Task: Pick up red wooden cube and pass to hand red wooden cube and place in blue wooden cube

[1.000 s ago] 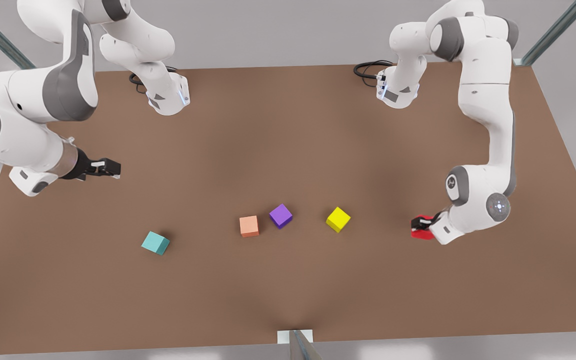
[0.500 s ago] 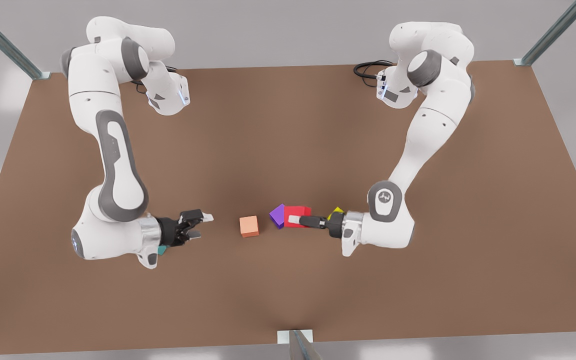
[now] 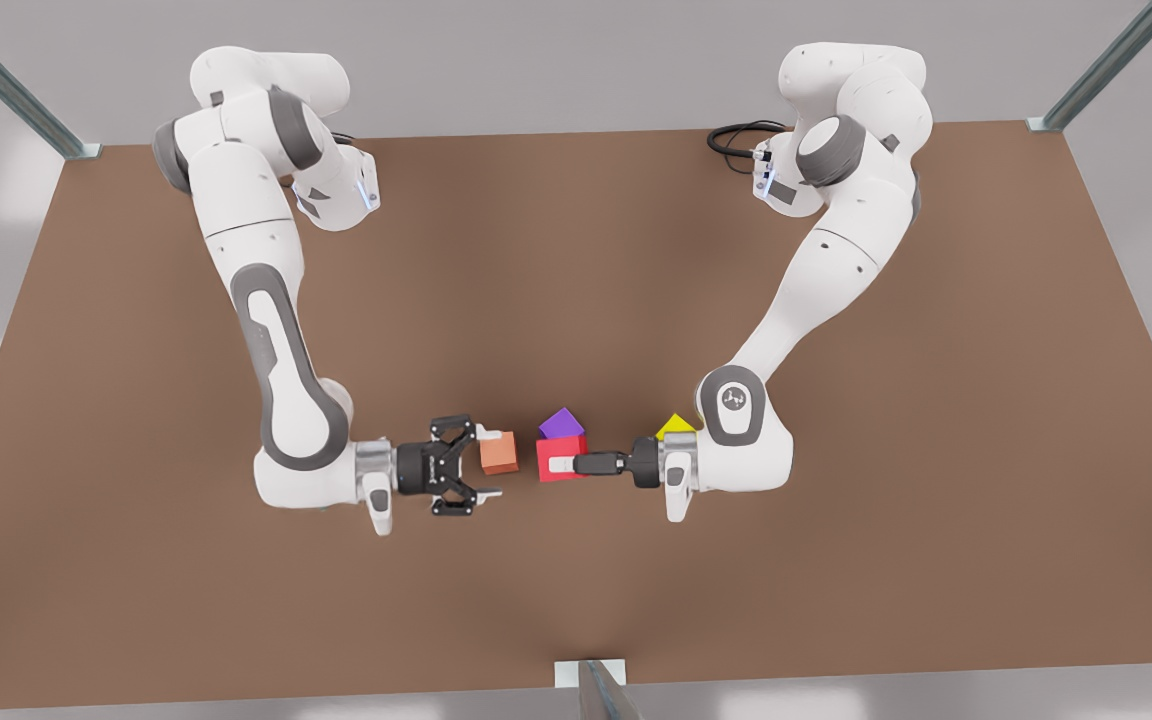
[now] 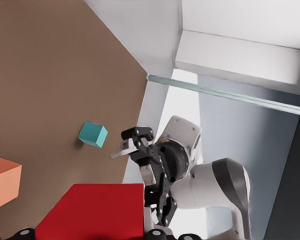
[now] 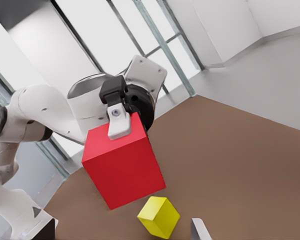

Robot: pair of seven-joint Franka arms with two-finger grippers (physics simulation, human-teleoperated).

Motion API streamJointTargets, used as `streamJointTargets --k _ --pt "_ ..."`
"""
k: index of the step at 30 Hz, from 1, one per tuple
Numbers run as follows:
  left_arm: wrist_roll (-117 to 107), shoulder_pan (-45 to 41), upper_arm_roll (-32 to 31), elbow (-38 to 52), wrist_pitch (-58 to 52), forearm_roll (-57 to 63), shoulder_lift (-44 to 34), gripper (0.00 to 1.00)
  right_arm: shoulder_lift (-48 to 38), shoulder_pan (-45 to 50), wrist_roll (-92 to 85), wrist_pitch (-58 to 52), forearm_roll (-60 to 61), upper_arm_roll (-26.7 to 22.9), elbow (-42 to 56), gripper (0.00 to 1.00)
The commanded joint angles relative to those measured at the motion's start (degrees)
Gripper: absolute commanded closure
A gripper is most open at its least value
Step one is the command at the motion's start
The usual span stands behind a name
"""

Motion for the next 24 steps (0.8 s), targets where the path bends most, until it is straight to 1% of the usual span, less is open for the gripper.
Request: streamJointTargets --k 1,4,5,7,24 --pt "8.35 -0.28 -0.16 -0.09 0.71 -1.35 0.21 0.46 -0.36 -0.02 -49.12 -1.15 2.98 0.08 -0.91 0.0" --pt "9.14 -0.19 -0.6 -0.01 0.62 -1.35 0.47 0.46 -0.44 -0.02 -50.44 -2.21 4.48 0.16 -2.49 0.0" --pt "10.72 -0.19 -0.6 -0.01 0.7 -1.35 0.65 0.46 -0.36 -0.2 -50.61 -2.3 4.56 1.3 -2.57 0.0" --pt "11.16 -0.19 -0.6 -0.01 0.62 -1.35 0.65 0.46 -0.36 0.15 -50.7 -2.21 6.23 1.66 -2.84 0.0" --pt "11.52 -1.07 -0.69 0.17 1.23 -1.61 0.82 0.46 2.54 1.65 -48.15 0.52 9.57 1.66 -0.47 0.0"
